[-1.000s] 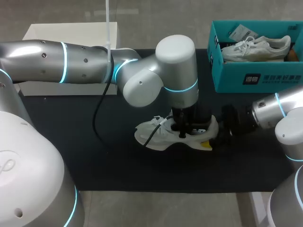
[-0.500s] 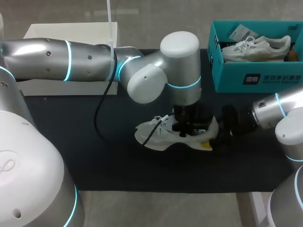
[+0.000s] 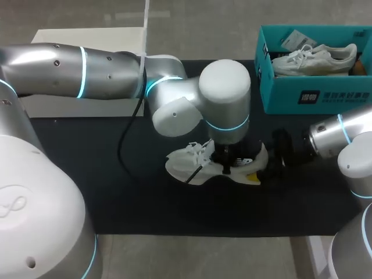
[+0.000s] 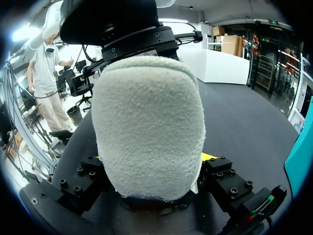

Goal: Take the shoe out of the shoebox, open the shoe tongue, remove and reinsert the insole, then place the shoe into the shoebox

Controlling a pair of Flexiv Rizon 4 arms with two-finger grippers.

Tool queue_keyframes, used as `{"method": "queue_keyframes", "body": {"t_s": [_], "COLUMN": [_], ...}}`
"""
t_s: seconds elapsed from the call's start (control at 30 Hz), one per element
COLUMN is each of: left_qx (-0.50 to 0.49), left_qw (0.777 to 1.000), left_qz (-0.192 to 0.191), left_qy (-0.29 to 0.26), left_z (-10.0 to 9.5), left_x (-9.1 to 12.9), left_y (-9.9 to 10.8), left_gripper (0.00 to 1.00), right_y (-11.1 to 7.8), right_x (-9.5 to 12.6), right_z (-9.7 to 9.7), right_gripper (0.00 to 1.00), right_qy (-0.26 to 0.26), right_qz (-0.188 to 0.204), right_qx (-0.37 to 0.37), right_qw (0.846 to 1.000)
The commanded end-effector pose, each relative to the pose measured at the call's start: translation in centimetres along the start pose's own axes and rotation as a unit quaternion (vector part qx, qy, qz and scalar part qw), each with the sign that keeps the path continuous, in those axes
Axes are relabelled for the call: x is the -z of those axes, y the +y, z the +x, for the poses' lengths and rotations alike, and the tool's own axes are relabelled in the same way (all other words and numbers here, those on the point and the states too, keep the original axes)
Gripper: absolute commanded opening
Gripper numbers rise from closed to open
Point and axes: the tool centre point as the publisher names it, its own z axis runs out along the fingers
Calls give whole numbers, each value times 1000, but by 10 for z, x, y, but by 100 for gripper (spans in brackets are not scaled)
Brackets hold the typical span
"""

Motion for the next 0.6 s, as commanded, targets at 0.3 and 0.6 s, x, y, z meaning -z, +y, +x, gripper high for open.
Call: {"method": "queue_keyframes", "body": {"t_s": [0.3, 0.6], "left_qx": [18, 29], "left_qw": [998, 994], "left_qz": [-20, -11], "left_qy": [-65, -101], "left_z": [-3, -10], "left_x": [-90, -95], "left_y": [-2, -7], "left_gripper": [53, 55], "right_y": [-1, -1], "right_x": [-4, -4], "right_z": [-2, -2], "right_gripper": [0, 0], "right_qy": [-1, -1], "right_qz": [1, 1], "right_qx": [-1, -1], "right_qw": [1000, 1000]}}
